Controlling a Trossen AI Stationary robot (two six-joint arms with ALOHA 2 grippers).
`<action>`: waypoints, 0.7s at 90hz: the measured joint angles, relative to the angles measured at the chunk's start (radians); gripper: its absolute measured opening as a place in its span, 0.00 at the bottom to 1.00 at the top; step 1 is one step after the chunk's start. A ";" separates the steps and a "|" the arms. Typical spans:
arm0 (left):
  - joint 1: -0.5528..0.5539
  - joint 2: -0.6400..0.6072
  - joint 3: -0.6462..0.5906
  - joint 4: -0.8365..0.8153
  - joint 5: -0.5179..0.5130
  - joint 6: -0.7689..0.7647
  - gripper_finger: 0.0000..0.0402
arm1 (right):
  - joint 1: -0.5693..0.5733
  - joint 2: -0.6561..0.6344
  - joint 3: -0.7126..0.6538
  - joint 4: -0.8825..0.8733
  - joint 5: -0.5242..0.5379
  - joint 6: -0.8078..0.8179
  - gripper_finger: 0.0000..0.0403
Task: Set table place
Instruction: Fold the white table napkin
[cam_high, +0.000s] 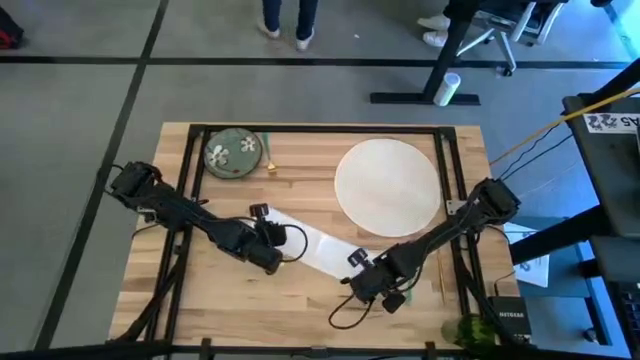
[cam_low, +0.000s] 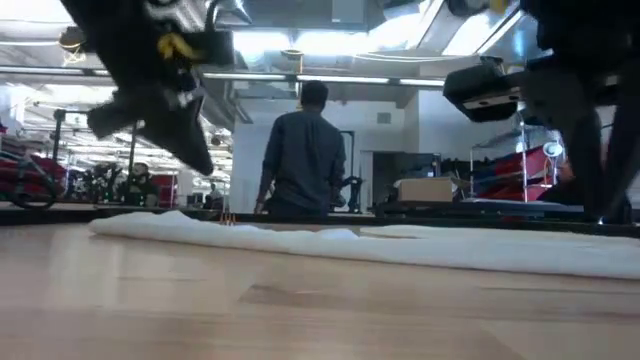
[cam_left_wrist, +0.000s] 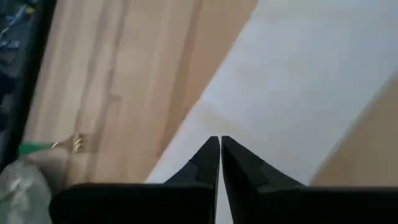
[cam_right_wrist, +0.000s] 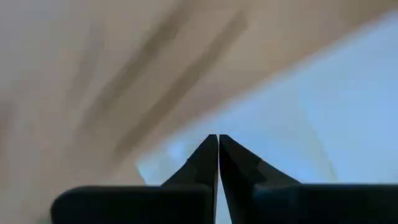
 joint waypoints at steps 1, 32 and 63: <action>-0.003 0.000 0.002 0.010 0.009 0.003 0.00 | 0.000 0.000 0.001 -0.013 0.012 0.002 0.00; -0.059 0.002 0.007 0.268 0.103 0.052 0.00 | 0.000 0.000 -0.071 -0.033 -0.003 0.080 0.00; -0.138 0.002 0.007 0.217 0.103 0.025 0.00 | 0.000 0.000 -0.119 0.265 -0.218 0.082 0.00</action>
